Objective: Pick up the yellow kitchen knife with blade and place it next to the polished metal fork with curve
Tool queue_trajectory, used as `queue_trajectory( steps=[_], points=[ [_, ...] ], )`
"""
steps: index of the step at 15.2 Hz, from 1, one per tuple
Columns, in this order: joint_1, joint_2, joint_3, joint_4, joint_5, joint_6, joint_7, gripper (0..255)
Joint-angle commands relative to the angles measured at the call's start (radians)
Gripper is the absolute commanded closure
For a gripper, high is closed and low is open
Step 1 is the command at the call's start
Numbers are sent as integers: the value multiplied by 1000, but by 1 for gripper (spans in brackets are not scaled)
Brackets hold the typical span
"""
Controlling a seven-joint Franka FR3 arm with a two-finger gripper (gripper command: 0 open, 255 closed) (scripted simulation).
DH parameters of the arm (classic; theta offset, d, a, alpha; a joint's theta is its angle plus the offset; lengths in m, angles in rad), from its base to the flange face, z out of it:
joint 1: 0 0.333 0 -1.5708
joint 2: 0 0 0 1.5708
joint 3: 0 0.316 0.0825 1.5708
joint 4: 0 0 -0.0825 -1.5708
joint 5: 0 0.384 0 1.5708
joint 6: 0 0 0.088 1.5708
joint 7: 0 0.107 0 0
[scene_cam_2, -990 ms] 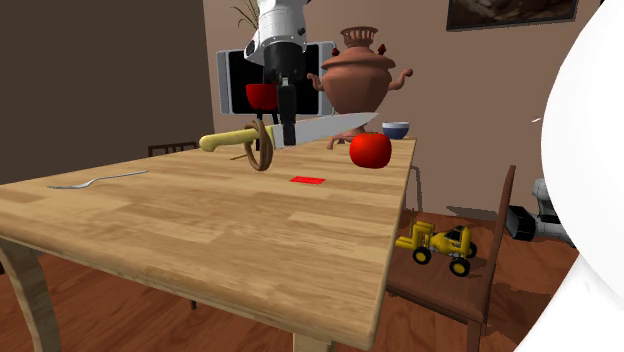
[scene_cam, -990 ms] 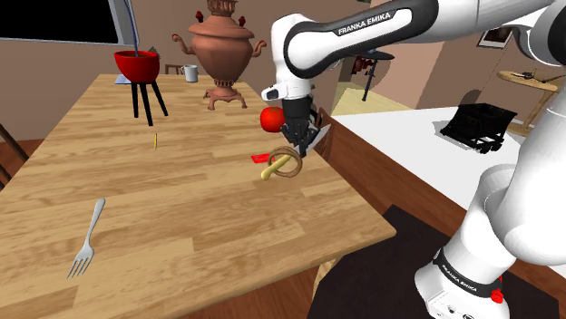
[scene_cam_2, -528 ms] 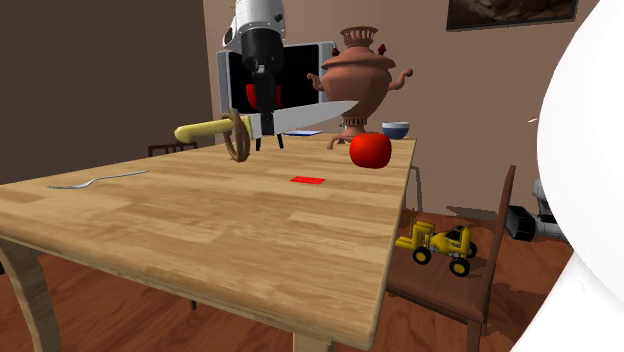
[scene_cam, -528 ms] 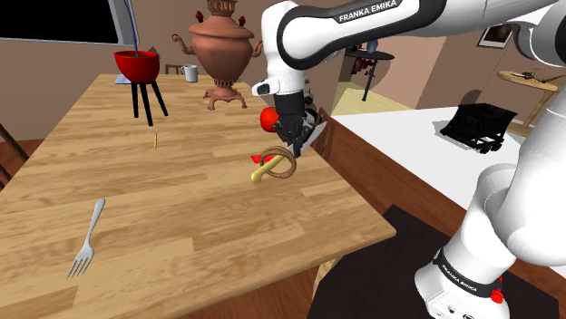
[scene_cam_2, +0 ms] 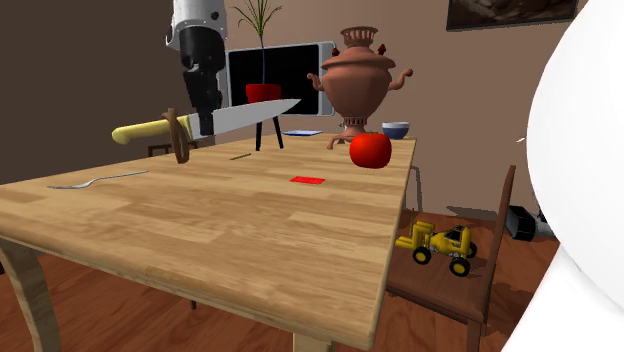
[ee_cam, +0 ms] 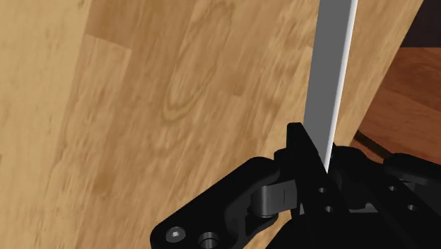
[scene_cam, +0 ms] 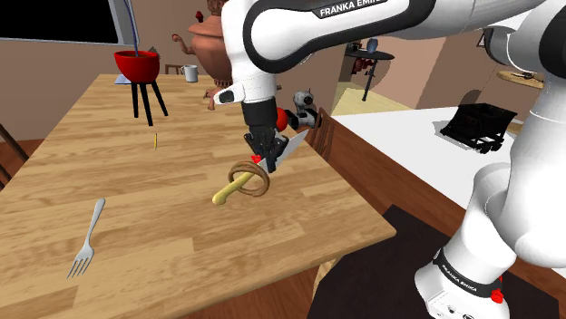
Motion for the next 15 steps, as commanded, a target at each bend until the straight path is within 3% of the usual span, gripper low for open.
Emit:
queue_trajectory(
  steps=[1,9,15],
  points=[
    [24,27,18,31,5,-1,42,255],
    [129,199,80,268,6,-53,209,255],
    [224,382,110,541,-13,-132,328,255]
  ],
)
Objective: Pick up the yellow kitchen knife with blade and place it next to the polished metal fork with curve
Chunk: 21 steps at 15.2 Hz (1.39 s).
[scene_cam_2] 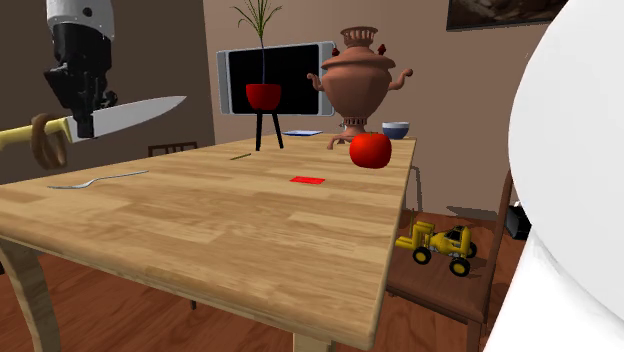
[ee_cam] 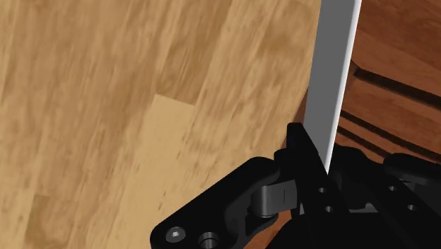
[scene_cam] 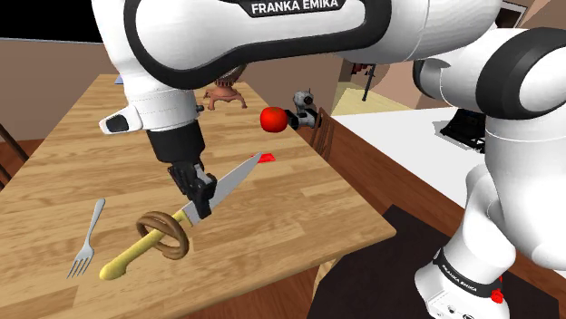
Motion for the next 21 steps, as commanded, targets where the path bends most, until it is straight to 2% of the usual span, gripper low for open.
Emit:
queue_trajectory(
  steps=[1,4,5,12,21],
  points=[
    [36,74,8,119,-8,-42,41,255],
    [99,215,14,350,-25,-125,96,255],
    [137,316,14,524,-36,-194,121,255],
    [121,272,13,352,-31,-67,109,255],
    [112,266,11,220,-31,57,96,255]
  ],
)
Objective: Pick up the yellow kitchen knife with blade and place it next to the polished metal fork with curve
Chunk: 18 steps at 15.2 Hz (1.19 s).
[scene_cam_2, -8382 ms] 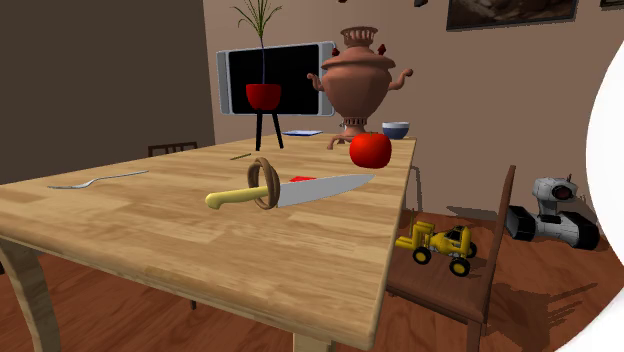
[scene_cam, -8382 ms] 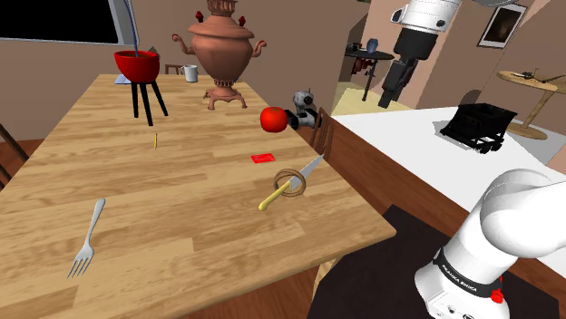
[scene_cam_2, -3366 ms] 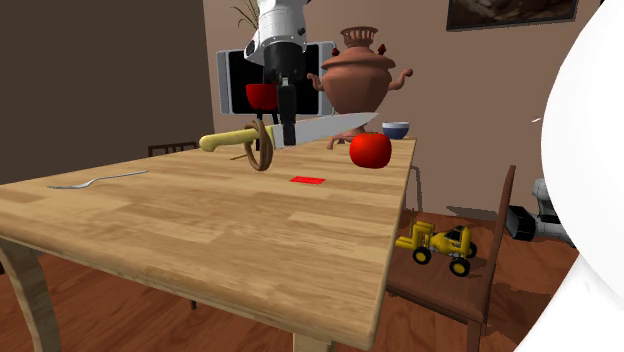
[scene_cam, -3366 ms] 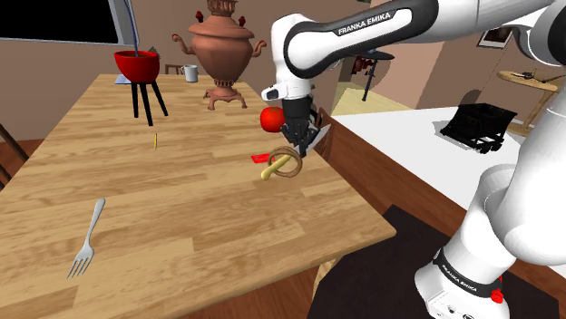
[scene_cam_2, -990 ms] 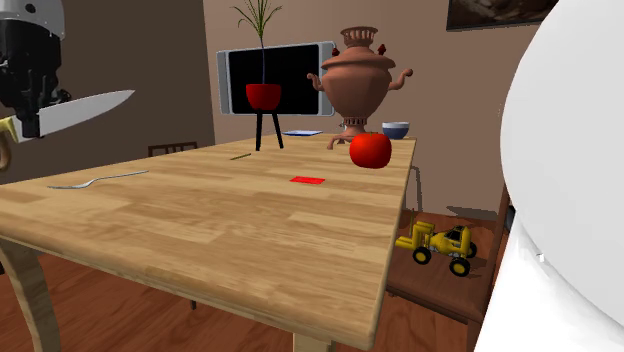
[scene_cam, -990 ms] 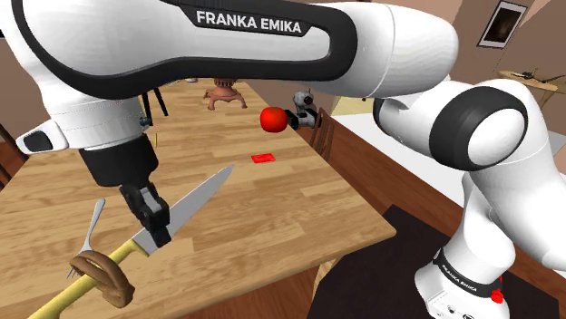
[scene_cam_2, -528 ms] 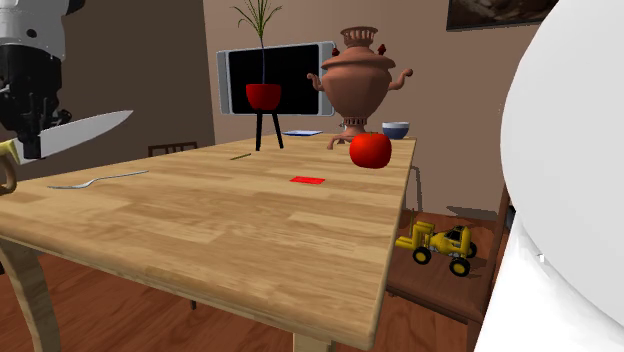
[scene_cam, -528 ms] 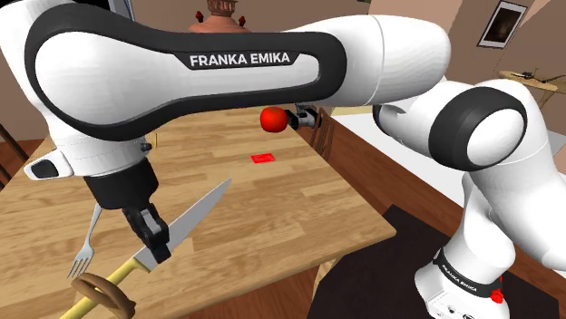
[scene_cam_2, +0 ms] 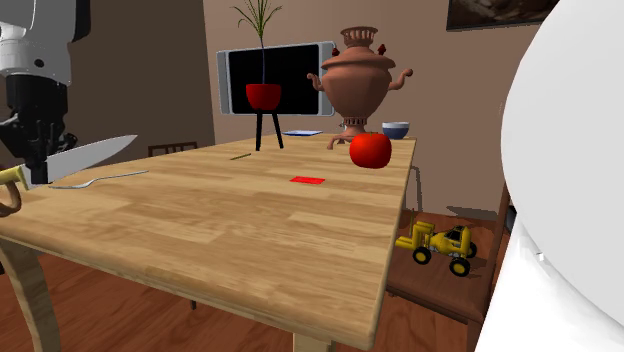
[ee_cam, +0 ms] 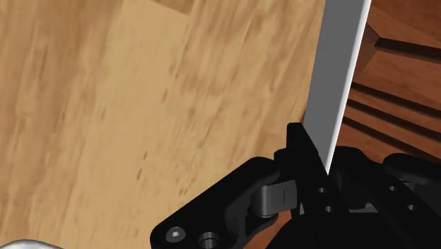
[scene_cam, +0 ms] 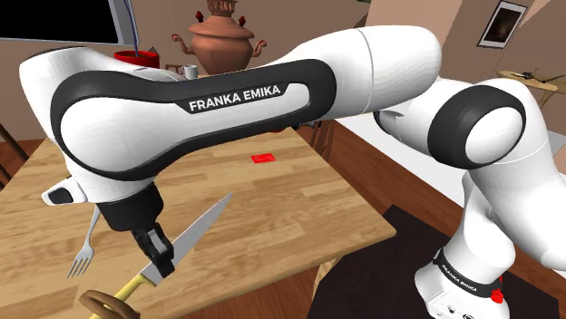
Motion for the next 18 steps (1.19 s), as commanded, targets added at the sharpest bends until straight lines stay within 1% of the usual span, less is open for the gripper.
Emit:
queue_trajectory(
  steps=[1,7,15,16,18],
  points=[
    [-1,1,-1,-23,0,25,-3,255],
    [-4,17,-3,-82,-2,98,-10,255],
    [-4,17,-3,-81,-2,98,-10,255],
    [-4,17,-3,-81,-2,98,-10,0],
    [-4,17,-3,-81,-2,98,-10,0]
  ],
)
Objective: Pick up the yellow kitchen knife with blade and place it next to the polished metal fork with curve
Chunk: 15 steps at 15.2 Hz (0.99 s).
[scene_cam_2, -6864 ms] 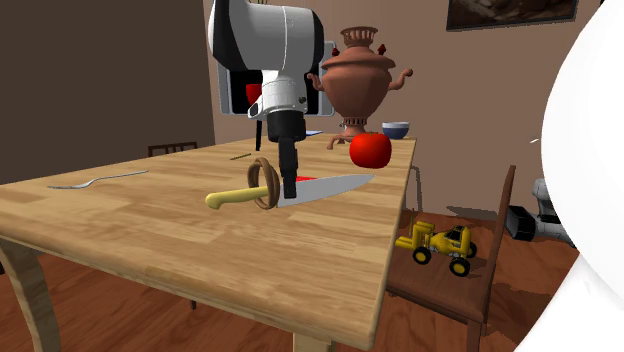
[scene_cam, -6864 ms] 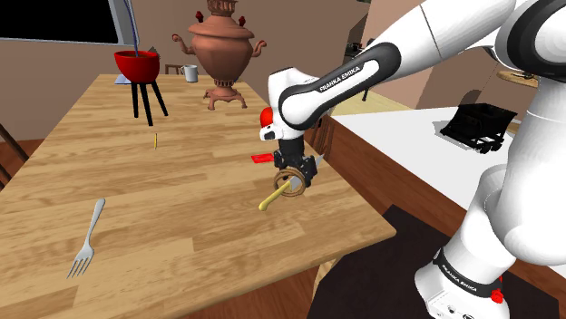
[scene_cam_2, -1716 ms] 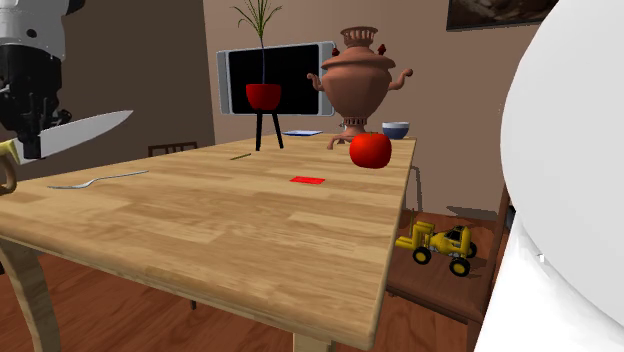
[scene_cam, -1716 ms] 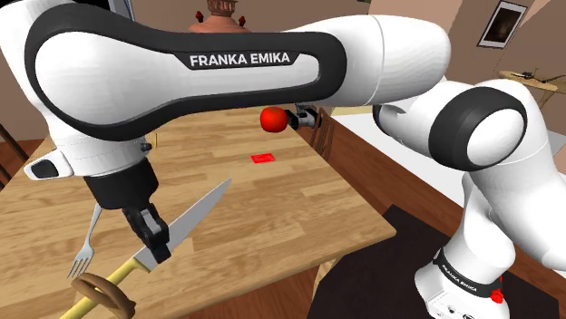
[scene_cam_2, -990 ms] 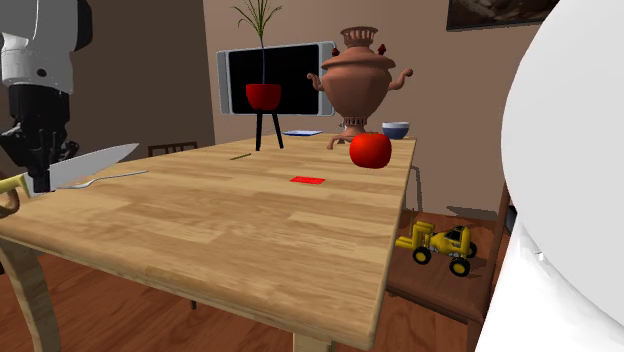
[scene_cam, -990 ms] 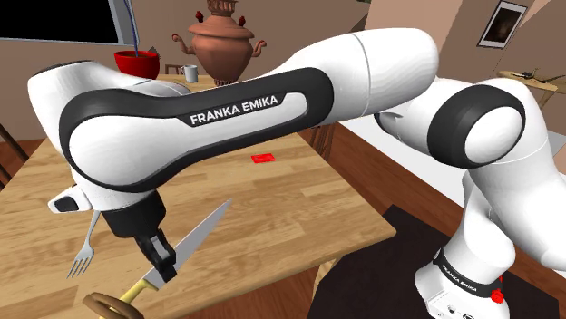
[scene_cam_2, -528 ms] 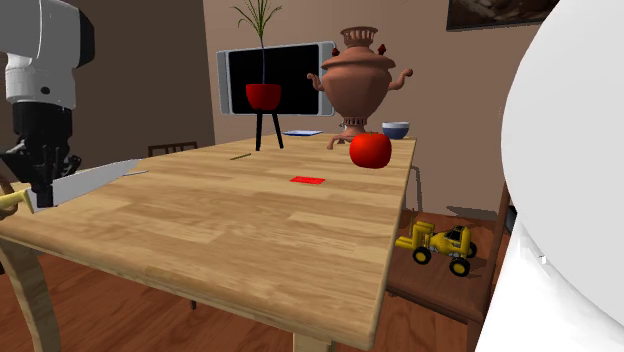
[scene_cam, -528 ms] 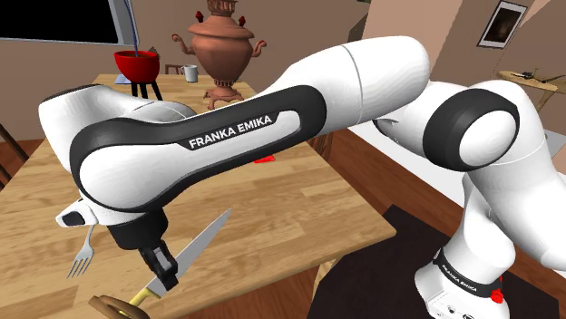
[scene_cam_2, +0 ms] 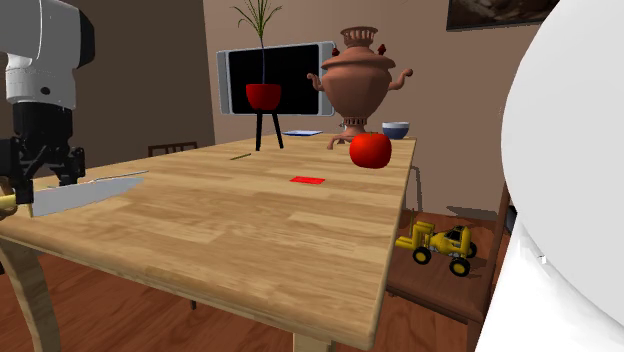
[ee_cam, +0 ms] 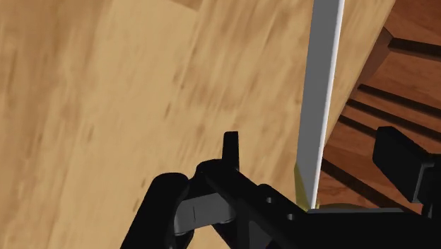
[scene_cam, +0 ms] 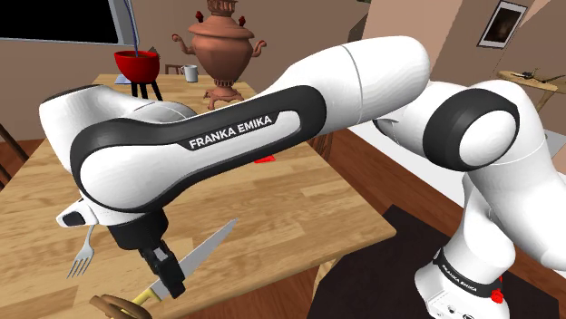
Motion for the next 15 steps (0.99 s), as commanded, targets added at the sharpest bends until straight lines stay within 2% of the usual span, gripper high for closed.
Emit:
queue_trajectory(
  steps=[1,3,7,15],
  points=[
    [0,0,0,0,0,0,0,0],
    [0,0,0,0,0,0,0,0],
    [9,51,-3,212,-6,-161,4,0],
    [9,51,-3,212,-6,-161,4,0]
  ],
)
